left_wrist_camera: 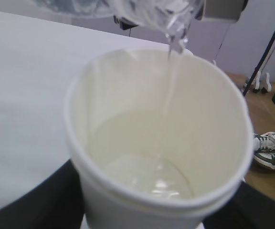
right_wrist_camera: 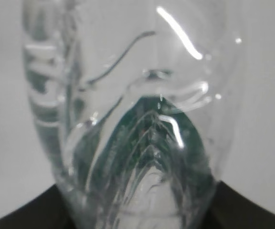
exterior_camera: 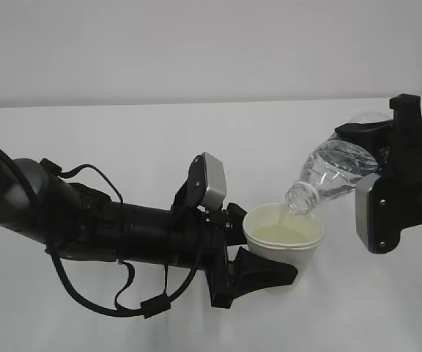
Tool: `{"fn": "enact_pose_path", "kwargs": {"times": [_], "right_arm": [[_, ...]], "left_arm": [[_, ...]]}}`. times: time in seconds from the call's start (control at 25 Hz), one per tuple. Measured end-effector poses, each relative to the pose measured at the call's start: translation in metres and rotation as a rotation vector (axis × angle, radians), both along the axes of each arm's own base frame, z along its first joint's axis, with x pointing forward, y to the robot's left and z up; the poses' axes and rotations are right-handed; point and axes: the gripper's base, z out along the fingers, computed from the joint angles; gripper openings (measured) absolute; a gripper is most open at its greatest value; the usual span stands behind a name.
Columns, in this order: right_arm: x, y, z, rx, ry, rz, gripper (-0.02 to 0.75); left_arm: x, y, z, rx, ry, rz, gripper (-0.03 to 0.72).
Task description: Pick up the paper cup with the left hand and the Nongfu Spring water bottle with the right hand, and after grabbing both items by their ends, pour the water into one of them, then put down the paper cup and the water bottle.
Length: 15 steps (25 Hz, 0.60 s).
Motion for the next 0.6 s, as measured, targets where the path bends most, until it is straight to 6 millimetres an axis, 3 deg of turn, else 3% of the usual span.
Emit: {"fn": "enact_pose_path", "kwargs": {"times": [0.6], "right_arm": [[0.0001,0.0003,0.0007,-0.004,-0.011,0.004,0.356]], "left_arm": [[0.0000,0.0000,0.0000,0.000,0.000,0.000,0.477]]}}
